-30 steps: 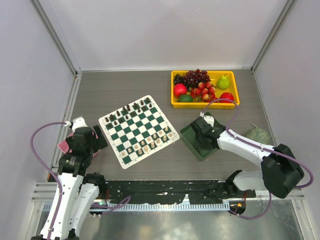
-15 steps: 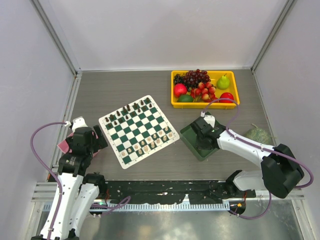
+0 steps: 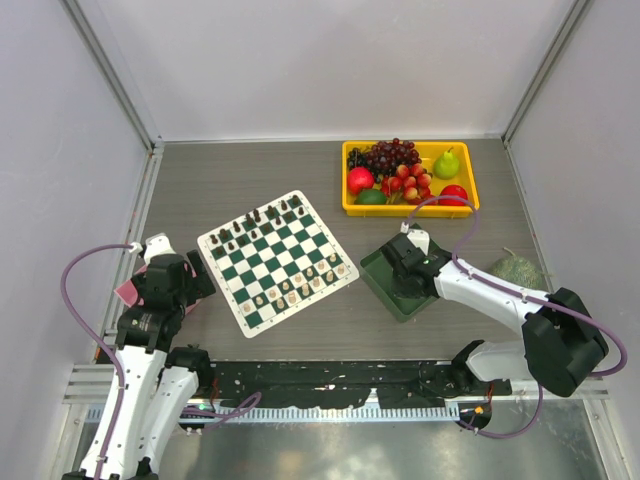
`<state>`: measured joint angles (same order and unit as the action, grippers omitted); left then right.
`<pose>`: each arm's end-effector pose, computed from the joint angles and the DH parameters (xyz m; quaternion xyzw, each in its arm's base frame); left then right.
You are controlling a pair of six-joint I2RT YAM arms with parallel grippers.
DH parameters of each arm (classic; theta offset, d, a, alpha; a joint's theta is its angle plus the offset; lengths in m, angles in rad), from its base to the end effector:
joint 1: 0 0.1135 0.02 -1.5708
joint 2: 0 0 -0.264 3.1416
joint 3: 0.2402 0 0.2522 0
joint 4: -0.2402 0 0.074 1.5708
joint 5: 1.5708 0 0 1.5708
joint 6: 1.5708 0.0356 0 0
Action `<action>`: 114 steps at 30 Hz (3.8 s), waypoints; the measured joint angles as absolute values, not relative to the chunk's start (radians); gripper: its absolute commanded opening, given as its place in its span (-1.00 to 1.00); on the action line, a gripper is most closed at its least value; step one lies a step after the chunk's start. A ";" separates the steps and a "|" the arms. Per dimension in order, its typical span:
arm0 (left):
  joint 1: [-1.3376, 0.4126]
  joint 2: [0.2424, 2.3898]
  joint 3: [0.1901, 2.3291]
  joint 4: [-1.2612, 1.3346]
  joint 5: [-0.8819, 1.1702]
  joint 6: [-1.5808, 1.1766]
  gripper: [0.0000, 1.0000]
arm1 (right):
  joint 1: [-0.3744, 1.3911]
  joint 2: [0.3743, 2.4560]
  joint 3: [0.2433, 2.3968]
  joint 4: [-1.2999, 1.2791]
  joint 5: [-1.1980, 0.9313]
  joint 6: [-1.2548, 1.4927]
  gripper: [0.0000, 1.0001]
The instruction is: Set up the chess pieces on the board
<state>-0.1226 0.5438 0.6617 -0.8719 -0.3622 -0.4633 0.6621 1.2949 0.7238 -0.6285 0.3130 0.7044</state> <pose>0.1092 -0.0007 0.2650 -0.2235 0.8776 0.0454 0.4217 0.1848 0.1301 0.1851 0.0493 0.9700 -0.0037 0.2381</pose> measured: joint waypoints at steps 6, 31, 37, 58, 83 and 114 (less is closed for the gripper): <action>-0.123 0.544 0.662 -0.872 -0.362 -0.463 0.98 | 0.664 1.293 0.724 -0.625 0.313 0.683 -0.78; -0.123 0.543 0.662 -0.871 -0.355 -0.463 0.98 | 0.754 1.023 0.867 -0.624 0.275 0.567 -0.87; -0.123 0.540 0.662 -0.871 -0.355 -0.463 0.98 | 0.875 1.114 0.992 -0.614 0.238 0.534 -0.87; -0.122 0.511 0.662 -0.870 -0.368 -0.463 0.98 | 1.283 1.881 1.637 -0.679 0.193 0.461 -0.85; -0.122 0.471 0.662 -0.870 -0.394 -0.463 0.98 | 1.294 2.084 1.735 -0.722 0.220 0.441 -0.84; -0.122 0.471 0.662 -0.870 -0.401 -0.464 0.98 | 1.257 2.149 1.737 -0.673 0.201 0.442 -0.79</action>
